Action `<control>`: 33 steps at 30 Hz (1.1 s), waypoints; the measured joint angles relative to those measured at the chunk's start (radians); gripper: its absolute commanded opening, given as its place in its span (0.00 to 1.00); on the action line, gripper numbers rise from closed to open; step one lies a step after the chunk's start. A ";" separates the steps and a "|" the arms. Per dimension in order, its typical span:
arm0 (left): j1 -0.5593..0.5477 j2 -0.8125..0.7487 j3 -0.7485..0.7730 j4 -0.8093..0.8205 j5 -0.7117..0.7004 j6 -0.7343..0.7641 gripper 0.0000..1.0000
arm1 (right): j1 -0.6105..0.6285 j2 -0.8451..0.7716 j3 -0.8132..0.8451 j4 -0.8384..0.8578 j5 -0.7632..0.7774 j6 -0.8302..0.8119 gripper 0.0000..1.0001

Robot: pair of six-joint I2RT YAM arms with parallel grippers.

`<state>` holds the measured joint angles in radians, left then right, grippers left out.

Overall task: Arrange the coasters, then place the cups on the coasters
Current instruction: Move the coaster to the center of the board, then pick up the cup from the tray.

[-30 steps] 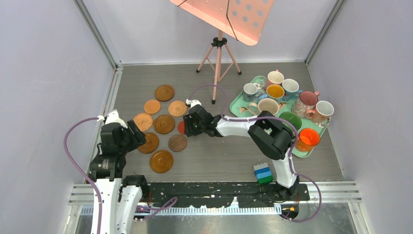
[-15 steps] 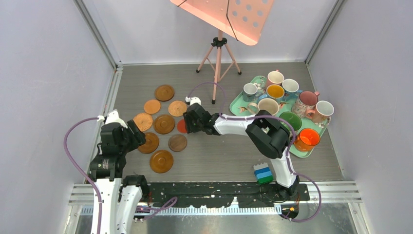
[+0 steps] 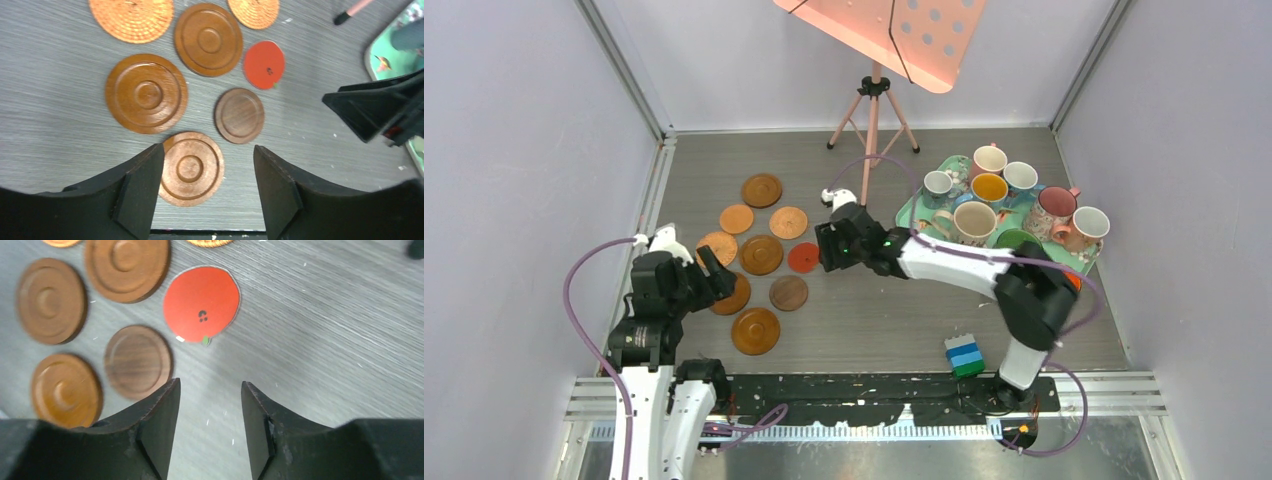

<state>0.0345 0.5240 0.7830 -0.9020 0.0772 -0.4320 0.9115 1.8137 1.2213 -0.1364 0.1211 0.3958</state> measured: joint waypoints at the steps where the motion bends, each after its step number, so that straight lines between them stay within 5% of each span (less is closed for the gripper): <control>1: -0.002 0.000 0.000 0.001 0.021 0.001 0.73 | 0.000 -0.061 -0.024 -0.010 0.000 -0.002 0.60; 4: -0.010 0.000 0.000 0.019 0.108 0.003 0.97 | -0.002 -0.242 -0.096 -0.035 0.005 -0.003 0.71; 8: -0.027 0.006 0.000 0.053 0.228 0.002 0.99 | -0.002 -0.473 -0.187 -0.090 0.042 -0.003 0.93; 11: -0.062 0.014 -0.001 0.073 0.294 0.003 0.99 | -0.002 -0.620 -0.223 -0.189 0.101 -0.001 0.98; 17: -0.170 0.016 0.000 0.105 0.349 0.004 0.99 | -0.013 -0.824 -0.222 -0.424 0.301 0.022 0.95; 23: -0.216 0.012 0.002 0.104 0.306 0.049 0.99 | -0.146 -0.853 -0.199 -0.625 0.427 0.075 0.99; 29: -0.217 -0.003 -0.002 0.102 0.232 0.073 1.00 | -0.326 -0.860 -0.197 -0.697 0.418 0.014 0.72; 33: -0.217 -0.001 -0.002 0.097 0.193 0.074 1.00 | -0.396 -0.807 -0.157 -0.682 0.386 -0.064 0.65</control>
<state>-0.1825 0.5232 0.7811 -0.8055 0.2707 -0.3580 0.5159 1.0065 1.0641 -0.8188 0.5076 0.3313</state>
